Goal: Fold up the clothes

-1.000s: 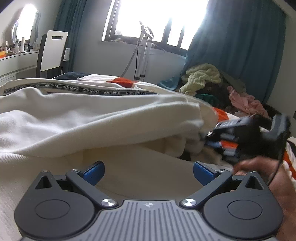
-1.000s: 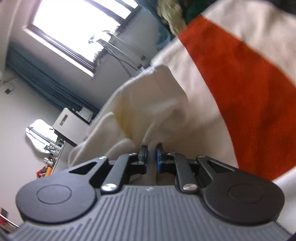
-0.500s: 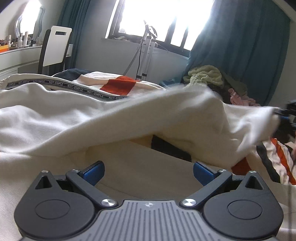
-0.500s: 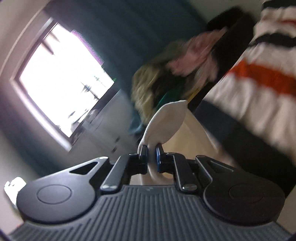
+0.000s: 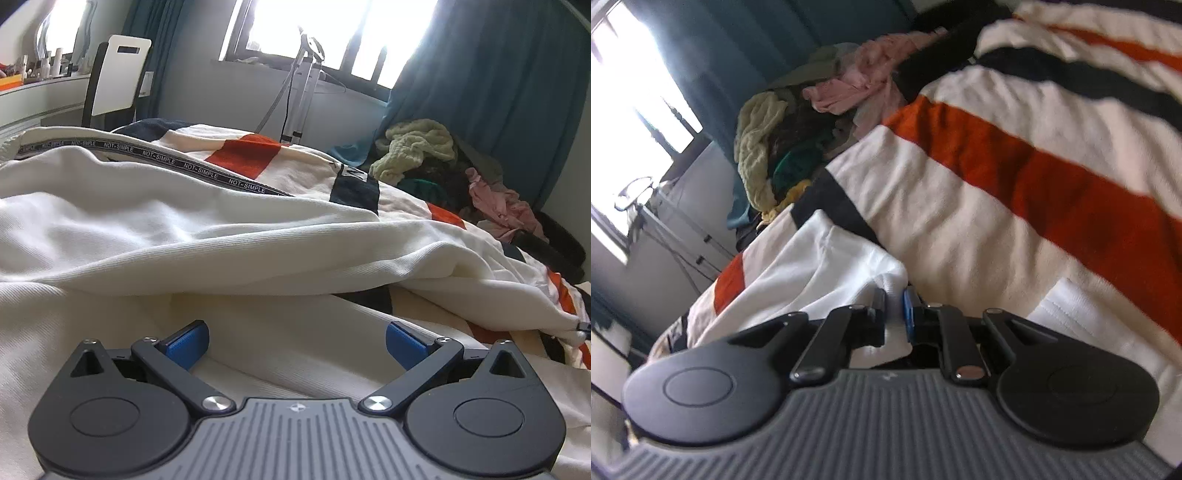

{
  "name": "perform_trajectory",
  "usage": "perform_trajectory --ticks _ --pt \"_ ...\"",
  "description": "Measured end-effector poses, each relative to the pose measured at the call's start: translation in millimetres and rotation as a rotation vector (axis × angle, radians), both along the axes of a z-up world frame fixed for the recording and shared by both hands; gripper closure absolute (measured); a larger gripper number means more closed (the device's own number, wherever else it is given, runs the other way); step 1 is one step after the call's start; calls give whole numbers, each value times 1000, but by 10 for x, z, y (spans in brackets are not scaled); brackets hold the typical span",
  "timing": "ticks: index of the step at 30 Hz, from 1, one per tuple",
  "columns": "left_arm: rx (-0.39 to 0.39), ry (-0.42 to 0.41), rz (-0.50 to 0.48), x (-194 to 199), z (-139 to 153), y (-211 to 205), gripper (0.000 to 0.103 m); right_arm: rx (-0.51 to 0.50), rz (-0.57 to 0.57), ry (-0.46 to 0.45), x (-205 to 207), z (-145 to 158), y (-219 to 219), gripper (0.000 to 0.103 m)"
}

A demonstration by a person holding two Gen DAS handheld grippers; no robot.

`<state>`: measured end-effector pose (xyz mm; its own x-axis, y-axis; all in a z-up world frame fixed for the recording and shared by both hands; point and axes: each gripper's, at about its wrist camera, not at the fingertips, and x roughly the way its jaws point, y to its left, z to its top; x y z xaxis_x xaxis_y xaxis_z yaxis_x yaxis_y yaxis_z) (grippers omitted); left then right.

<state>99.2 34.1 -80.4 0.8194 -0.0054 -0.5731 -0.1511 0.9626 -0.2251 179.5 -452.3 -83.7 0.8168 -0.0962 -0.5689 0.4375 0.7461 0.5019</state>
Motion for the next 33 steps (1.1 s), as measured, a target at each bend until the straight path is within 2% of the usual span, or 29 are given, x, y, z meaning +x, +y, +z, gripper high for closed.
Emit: perform_trajectory --ticks 3,5,6,7,9,13,16,18,21,24,28,31,33 --pt "-11 -4 2 -30 26 13 0 -87 27 -15 -53 139 227 87" --pt "-31 -6 5 -55 52 33 0 -124 52 -36 -76 207 329 82" --pt "-50 -7 3 -62 68 56 0 -132 66 -45 -75 232 369 71" --pt "-69 -10 2 -62 82 76 0 -140 74 -51 -67 256 390 54" --pt "-102 -18 -1 -64 97 123 0 -168 52 -46 -74 264 390 36" --pt "-168 -21 16 -7 119 225 0 -236 -28 -24 -110 244 352 37" --pt "-260 5 47 19 94 346 0 -256 -68 -15 -128 227 305 35" --pt "-317 19 59 29 69 413 0 -235 -39 -22 -101 214 305 35" --pt "-327 4 75 68 67 444 0 -233 23 -13 63 192 407 36" --pt "-277 -6 61 142 53 405 0 -229 40 29 445 167 488 36" --pt "-196 -22 20 205 -19 290 0 -142 36 90 1128 160 477 36" --pt "-164 -13 -10 249 -91 186 0 -68 8 126 1608 173 470 36" --pt "-87 4 -40 278 -168 41 0 -18 23 167 1918 127 464 38"
